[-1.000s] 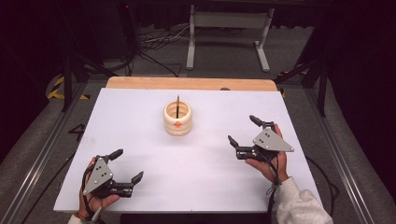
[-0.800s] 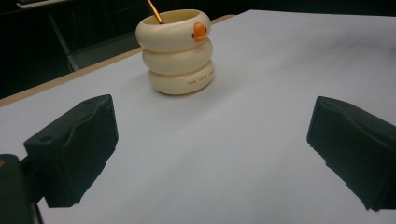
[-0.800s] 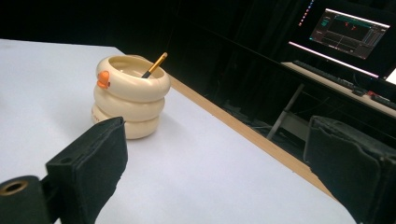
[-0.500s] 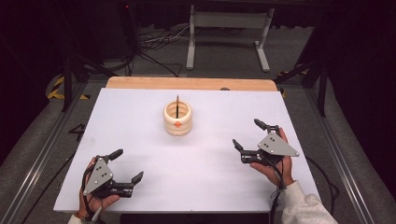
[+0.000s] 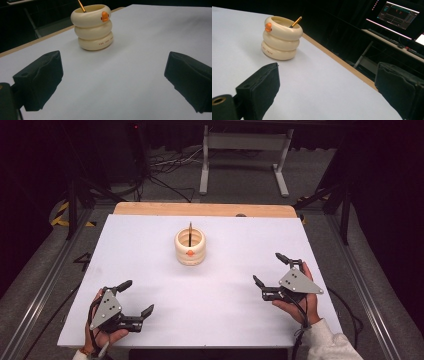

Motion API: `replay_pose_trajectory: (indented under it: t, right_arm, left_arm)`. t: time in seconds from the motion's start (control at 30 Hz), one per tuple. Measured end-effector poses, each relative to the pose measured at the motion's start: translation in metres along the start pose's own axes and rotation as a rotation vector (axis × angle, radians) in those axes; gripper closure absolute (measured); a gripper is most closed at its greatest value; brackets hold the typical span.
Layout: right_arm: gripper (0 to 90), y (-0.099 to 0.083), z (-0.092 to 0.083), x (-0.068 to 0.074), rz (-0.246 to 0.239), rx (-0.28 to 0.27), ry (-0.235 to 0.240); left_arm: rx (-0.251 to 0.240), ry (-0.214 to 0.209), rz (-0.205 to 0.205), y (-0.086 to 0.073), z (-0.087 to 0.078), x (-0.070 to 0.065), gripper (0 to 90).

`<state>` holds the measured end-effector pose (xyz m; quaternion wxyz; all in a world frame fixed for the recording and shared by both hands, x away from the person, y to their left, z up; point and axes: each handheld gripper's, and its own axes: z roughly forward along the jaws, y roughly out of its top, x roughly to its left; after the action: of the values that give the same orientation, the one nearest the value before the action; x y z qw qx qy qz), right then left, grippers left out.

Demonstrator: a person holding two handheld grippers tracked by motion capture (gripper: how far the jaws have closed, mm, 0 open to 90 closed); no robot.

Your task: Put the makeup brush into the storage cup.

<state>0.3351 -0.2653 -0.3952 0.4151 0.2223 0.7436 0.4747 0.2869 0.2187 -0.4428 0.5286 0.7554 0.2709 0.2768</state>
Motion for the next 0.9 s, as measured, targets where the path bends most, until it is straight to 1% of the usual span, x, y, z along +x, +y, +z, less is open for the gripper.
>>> replay_pose_trajectory:
  t: [0.17, 0.3, 0.63, 0.7, 0.73, 0.83, 0.9]
  right_arm:
    - [6.3, -0.004, -0.004, 0.000, 0.001, 0.012, 0.006]
    - [6.2, -0.008, -0.008, -0.001, -0.013, 0.023, 0.003]
    - [6.1, -0.017, -0.019, -0.004, -0.009, 0.039, 0.004]
    - [6.1, -0.019, -0.022, -0.004, -0.001, 0.042, 0.005]
    - [6.1, -0.020, -0.023, -0.004, -0.002, 0.043, 0.006]
    - [6.0, -0.022, -0.025, -0.004, -0.011, 0.051, 0.002]
    - [5.9, -0.025, -0.028, -0.004, -0.003, 0.056, 0.001]
  left_arm:
    - [0.001, -0.001, 0.000, 0.000, 0.000, -0.001, 2.9]
    - [0.002, 0.001, 0.004, 0.000, 0.000, 0.000, 2.9]
    - [0.004, -0.005, 0.003, 0.000, 0.002, -0.001, 2.9]
    - [0.002, -0.007, 0.005, 0.001, 0.002, -0.001, 2.9]
    - [0.004, -0.008, 0.001, 0.000, 0.003, -0.001, 2.9]
    - [0.002, -0.008, 0.006, 0.001, 0.003, -0.001, 2.9]
    - [0.000, -0.008, 0.009, 0.001, 0.004, -0.001, 2.9]
